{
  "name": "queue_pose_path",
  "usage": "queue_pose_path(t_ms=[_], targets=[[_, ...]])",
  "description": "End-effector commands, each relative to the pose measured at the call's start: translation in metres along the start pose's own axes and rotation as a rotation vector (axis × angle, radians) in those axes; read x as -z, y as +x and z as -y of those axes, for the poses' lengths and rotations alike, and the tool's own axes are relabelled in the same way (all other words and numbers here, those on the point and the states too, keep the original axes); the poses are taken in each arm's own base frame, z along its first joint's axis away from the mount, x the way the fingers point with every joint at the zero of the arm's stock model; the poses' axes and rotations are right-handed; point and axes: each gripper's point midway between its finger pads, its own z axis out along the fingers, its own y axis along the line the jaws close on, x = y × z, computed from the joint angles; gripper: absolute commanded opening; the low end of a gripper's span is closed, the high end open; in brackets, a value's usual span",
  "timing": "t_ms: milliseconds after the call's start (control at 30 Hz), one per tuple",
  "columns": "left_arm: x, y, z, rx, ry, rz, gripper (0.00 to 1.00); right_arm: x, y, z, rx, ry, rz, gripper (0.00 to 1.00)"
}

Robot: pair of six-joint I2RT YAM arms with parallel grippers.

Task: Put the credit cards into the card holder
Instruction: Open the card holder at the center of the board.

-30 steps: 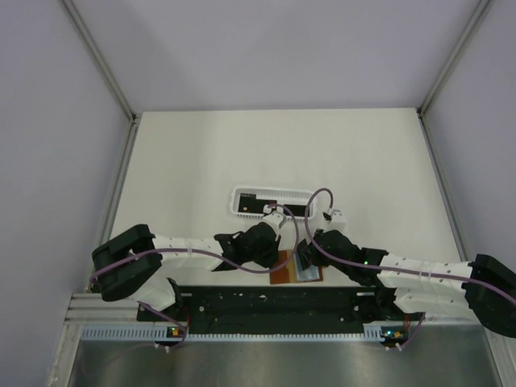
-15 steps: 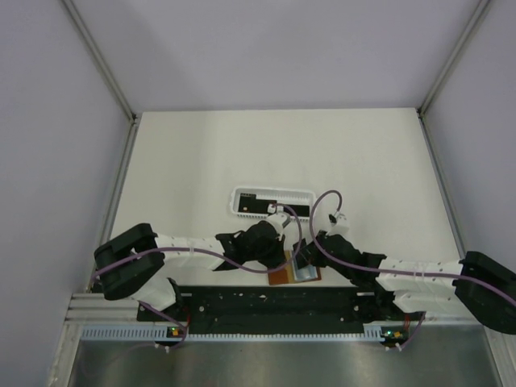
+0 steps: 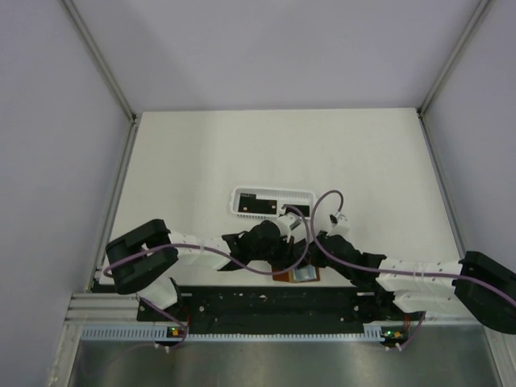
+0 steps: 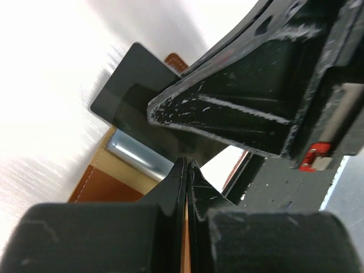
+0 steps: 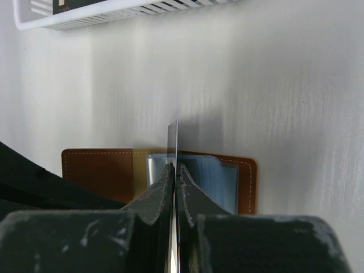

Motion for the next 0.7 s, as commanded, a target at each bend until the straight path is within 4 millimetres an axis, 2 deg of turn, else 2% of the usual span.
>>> queue_pose_path(t_ms=[0, 267, 600, 667], targets=[[-0.009, -0.008, 0.012, -0.016, 0.054, 0.027, 0.0, 0.008, 0.028, 0.048, 0.078, 0.137, -0.09, 0.0], [-0.014, 0.01, -0.003, 0.004, 0.01, -0.014, 0.0, 0.012, 0.021, 0.048, 0.07, 0.142, -0.064, 0.0], [-0.012, 0.051, -0.03, 0.042, -0.061, -0.111, 0.0, 0.017, 0.013, 0.043, 0.065, 0.133, -0.041, 0.0], [-0.014, 0.058, -0.033, 0.048, -0.065, -0.13, 0.0, 0.02, 0.012, 0.047, 0.067, 0.146, -0.041, 0.0]])
